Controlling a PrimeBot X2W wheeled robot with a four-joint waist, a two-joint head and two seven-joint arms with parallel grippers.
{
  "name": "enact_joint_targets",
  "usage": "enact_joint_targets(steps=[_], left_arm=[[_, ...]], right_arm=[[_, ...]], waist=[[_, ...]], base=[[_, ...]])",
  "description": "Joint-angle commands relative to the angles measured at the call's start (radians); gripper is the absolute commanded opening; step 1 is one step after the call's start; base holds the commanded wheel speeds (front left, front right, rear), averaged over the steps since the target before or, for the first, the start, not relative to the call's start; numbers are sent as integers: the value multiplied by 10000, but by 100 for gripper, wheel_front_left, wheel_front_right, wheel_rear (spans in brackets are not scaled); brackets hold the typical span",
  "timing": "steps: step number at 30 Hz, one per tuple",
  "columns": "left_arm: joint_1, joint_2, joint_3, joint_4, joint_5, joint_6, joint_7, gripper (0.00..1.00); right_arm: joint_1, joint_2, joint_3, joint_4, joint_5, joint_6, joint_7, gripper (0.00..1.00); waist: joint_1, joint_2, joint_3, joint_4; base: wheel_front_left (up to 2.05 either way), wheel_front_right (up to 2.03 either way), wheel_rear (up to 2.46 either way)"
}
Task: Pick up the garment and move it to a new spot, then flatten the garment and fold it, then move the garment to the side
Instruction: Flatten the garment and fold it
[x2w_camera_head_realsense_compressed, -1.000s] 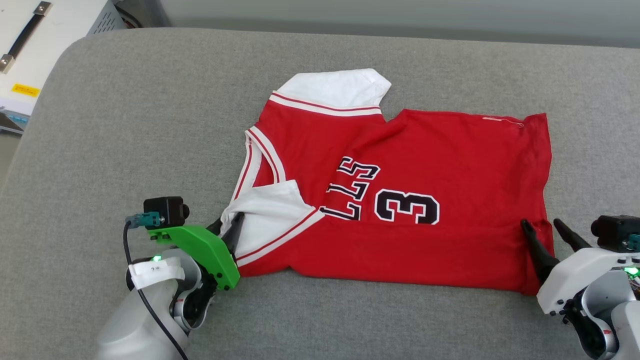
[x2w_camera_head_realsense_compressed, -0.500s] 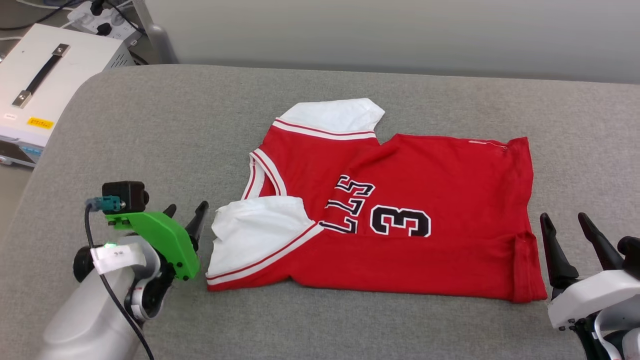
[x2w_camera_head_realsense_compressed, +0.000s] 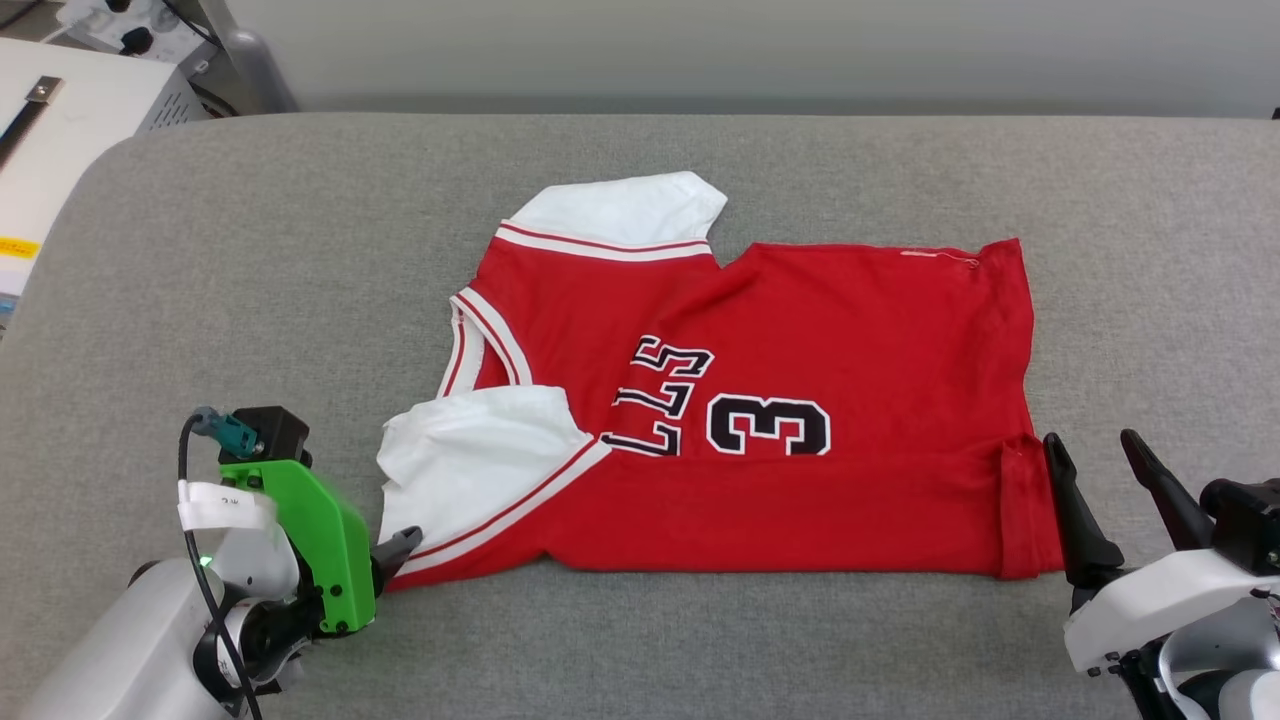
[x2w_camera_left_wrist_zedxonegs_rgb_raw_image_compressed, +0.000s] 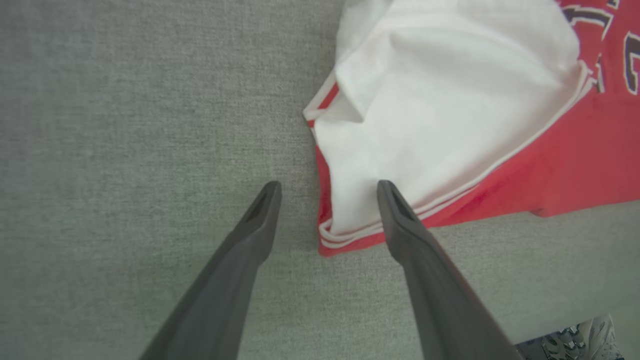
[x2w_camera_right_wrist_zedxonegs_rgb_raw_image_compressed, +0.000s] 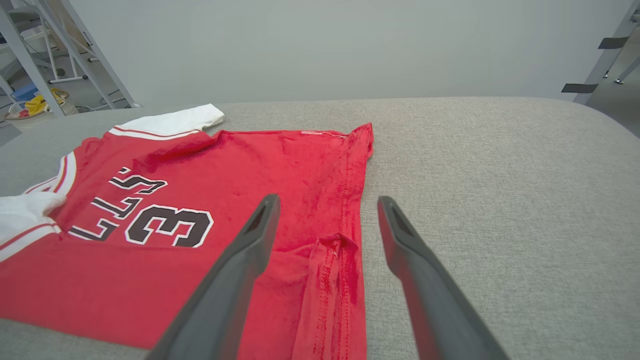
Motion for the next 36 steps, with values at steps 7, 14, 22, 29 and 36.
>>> enact_joint_targets(steps=[7, 14, 22, 29, 36], left_arm=[[170, -234, -353, 65, -235, 2, 439, 100], [302, -739, -680, 362, -534, -265, 734, 0], [333, -592, -531, 381, -309, -304, 140, 0], [506, -168, -197, -597, -125, -24, -357, 0], [367, 155, -30, -1626, 97, 218, -447, 0]], right_arm=[[-277, -6, 82, 89, 180, -7, 63, 100], [-277, -121, -131, 288, 539, -7, 287, 100], [-205, -665, -287, 430, 1371, -7, 2111, 100], [-110, -1256, -485, 443, 1993, -7, 5417, 100], [-1002, -1428, 177, 760, 2332, -7, 6394, 100]], waist=[[0, 0, 581, -327], [0, 0, 547, -334], [0, 0, 175, -195], [0, 0, -24, 92], [0, 0, 344, 285]], base=[[0, 0, 0], [0, 0, 0], [0, 0, 0], [0, 0, 0], [0, 0, 0]])
